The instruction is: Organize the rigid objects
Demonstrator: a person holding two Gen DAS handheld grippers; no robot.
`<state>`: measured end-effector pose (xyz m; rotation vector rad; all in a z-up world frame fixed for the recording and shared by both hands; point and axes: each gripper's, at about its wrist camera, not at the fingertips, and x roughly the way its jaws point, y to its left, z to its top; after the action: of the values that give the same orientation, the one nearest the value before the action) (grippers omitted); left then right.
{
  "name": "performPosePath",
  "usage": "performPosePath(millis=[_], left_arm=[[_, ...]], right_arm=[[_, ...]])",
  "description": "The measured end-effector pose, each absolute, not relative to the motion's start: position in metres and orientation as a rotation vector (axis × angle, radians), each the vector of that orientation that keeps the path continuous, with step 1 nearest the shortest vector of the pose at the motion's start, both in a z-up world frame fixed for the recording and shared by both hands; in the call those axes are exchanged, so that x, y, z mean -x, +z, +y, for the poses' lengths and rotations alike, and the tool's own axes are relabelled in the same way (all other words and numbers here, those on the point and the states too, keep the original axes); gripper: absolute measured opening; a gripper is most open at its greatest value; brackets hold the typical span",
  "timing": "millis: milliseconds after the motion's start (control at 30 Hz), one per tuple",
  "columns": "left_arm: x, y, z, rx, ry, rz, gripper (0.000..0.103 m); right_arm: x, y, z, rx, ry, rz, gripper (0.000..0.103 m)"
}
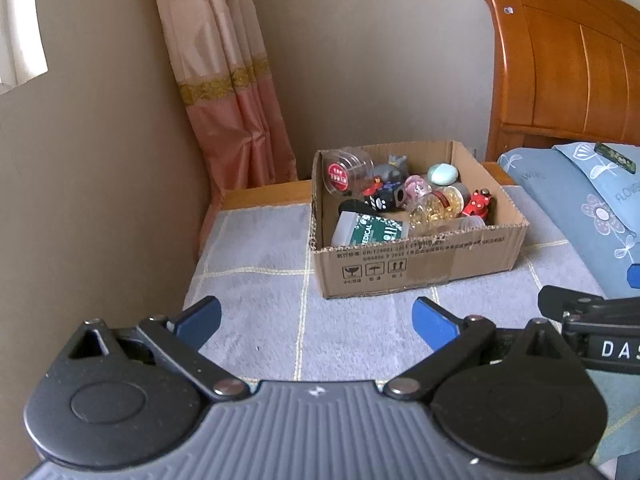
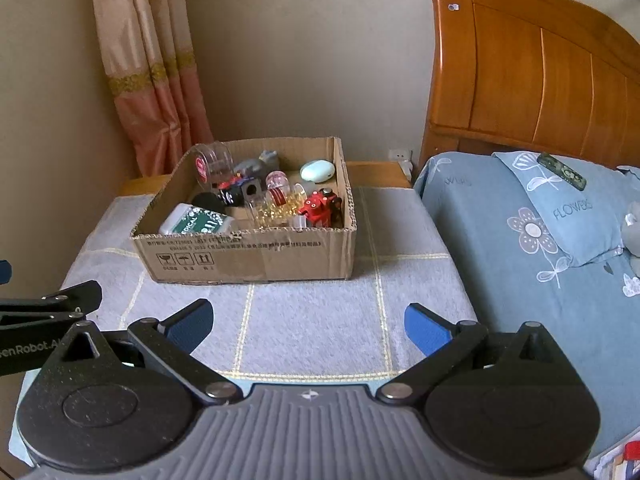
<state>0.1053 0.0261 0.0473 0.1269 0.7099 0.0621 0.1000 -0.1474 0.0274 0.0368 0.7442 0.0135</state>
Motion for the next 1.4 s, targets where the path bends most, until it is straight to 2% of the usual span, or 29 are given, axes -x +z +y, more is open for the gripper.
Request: performPosePath(millis=[1400], left_arm=[[-0.109,0.0436,0.0185,-0.145,0.093,0.725,0.101]], right_arm=[[-0.1044,0.0225,-0.1467,-0.054,-0.003,0.745,0.103]])
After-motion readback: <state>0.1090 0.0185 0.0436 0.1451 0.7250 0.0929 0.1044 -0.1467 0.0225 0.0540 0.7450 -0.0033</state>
